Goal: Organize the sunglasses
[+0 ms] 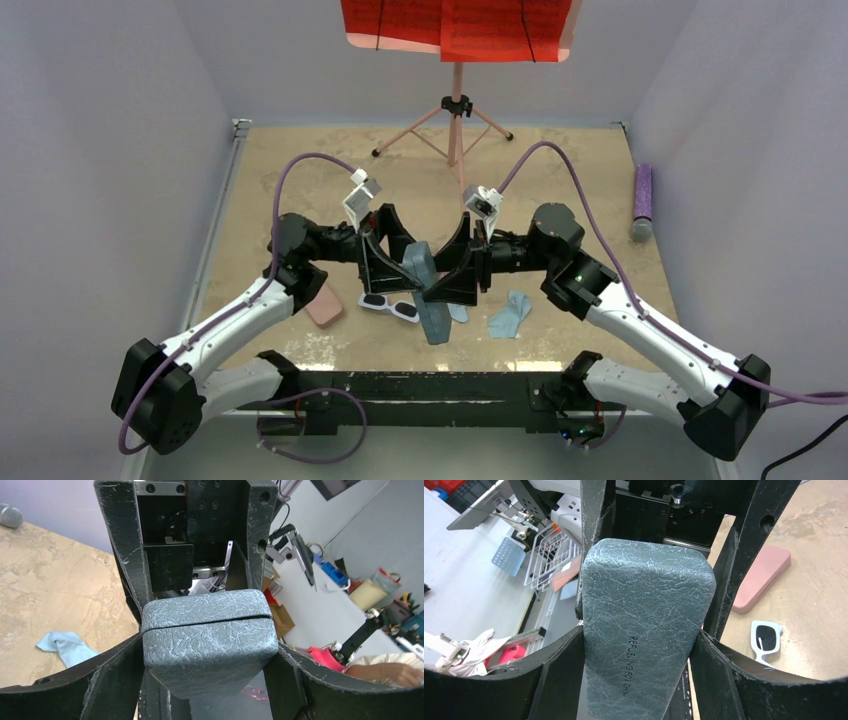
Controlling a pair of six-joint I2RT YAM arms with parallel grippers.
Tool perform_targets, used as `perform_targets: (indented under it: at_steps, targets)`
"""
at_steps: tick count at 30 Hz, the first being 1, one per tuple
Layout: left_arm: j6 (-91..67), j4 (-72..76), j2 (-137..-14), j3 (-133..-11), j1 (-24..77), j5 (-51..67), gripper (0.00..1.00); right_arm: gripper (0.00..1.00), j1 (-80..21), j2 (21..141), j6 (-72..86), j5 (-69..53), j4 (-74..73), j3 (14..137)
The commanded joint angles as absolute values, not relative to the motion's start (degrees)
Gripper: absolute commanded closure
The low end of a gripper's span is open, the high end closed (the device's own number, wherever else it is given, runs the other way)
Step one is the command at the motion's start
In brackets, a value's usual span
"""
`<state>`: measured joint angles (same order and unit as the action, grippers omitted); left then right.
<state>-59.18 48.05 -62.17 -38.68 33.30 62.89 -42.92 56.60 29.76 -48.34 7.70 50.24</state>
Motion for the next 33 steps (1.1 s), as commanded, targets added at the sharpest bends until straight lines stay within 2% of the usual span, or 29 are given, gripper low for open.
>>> perform_targets:
  at_steps: [1, 3, 4, 9, 16, 20, 23, 28, 31, 33]
  targets:
    - [-46.2, 37.2, -59.8, -41.1, 31.9, 68.7, 0.74, 1.00, -43.0, 54.0, 33.5, -51.3, 14.2, 53.1]
    - [-43.0, 33.7, -60.0, -41.5, 30.9, 67.4, 0.99, 1.00, -43.0, 54.4, 34.9, -52.1, 14.2, 53.0]
    - [-42.9, 33.7, -60.3, -41.5, 30.4, 67.3, 1.00, 1.00, -42.9, 54.5, 36.2, -52.0, 15.3, 52.5]
    - [-42.4, 37.6, -61.2, -39.7, 29.0, 72.7, 1.00, 1.00, -41.6, 55.0, 40.7, -54.7, 21.3, 51.1]
    - [-27.8, 21.5, -62.7, -40.1, 27.6, 70.5, 1.00, 1.00, -41.1, 56.2, 45.8, -59.9, 26.9, 50.6]
    - [-27.3, 18.0, -64.2, -41.0, 27.6, 66.0, 1.00, 1.00, -41.2, 55.7, 44.7, -59.4, 25.6, 50.5]
    - [-32.8, 22.3, -64.6, -41.0, 27.7, 64.7, 1.00, 1.00, -41.2, 55.7, 40.5, -55.8, 19.2, 51.2]
    - [-45.8, 38.0, -63.7, -38.6, 27.7, 66.9, 0.98, 1.00, -41.2, 56.7, 34.8, -46.8, 11.5, 51.5]
    - [-50.5, 43.0, -63.6, -38.3, 27.8, 65.6, 0.93, 1.00, -41.3, 58.0, 34.0, -47.3, 12.2, 51.2]
    - [-52.7, 43.0, -63.7, -39.2, 27.8, 64.1, 0.95, 1.00, -41.8, 59.1, 33.5, -49.0, 12.9, 51.0]
